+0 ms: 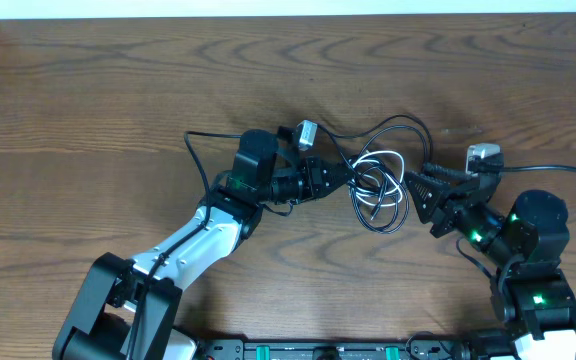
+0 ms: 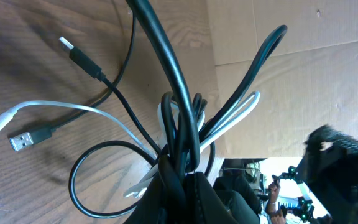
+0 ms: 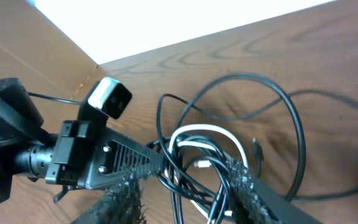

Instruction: Untangle cables

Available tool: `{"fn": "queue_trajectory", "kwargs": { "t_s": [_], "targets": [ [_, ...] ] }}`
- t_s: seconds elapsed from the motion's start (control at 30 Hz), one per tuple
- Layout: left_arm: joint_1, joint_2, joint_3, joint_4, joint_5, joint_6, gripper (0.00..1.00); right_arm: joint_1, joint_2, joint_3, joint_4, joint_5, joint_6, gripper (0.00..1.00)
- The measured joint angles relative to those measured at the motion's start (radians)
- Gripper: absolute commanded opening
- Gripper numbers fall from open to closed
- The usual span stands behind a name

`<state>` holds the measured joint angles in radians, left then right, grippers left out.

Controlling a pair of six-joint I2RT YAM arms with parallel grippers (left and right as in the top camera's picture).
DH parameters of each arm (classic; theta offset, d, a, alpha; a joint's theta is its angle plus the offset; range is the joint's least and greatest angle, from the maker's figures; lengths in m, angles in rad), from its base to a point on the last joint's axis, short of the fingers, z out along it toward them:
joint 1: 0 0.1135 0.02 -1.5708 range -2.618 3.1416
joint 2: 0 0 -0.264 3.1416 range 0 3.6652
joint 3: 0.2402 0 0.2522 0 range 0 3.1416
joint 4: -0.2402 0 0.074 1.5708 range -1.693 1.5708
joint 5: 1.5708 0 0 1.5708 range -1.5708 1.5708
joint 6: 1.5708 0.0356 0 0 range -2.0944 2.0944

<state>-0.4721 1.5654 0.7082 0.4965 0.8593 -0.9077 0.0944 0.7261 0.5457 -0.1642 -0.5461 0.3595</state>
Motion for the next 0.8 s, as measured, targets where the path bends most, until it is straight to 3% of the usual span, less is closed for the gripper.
{"fn": "queue_trajectory", "kwargs": {
  "t_s": [0.33,0.6,0.7,0.8],
  "targets": [
    [0.000,0.000,0.000,0.001,0.015,0.102,0.08,0.000,0.117,0.004,0.028,-0.034,-0.060,0.49],
    [0.000,0.000,0.000,0.006,0.138,0.220,0.08,0.000,0.205,0.004,0.072,-0.071,-0.068,0.52],
    [0.000,0.000,0.000,0.016,0.158,0.235,0.08,0.000,0.234,0.004,0.070,-0.086,-0.071,0.45],
    [0.000,0.000,0.000,0.032,0.168,0.239,0.08,0.000,0.260,0.004,0.065,-0.117,-0.081,0.27]
  ]
}}
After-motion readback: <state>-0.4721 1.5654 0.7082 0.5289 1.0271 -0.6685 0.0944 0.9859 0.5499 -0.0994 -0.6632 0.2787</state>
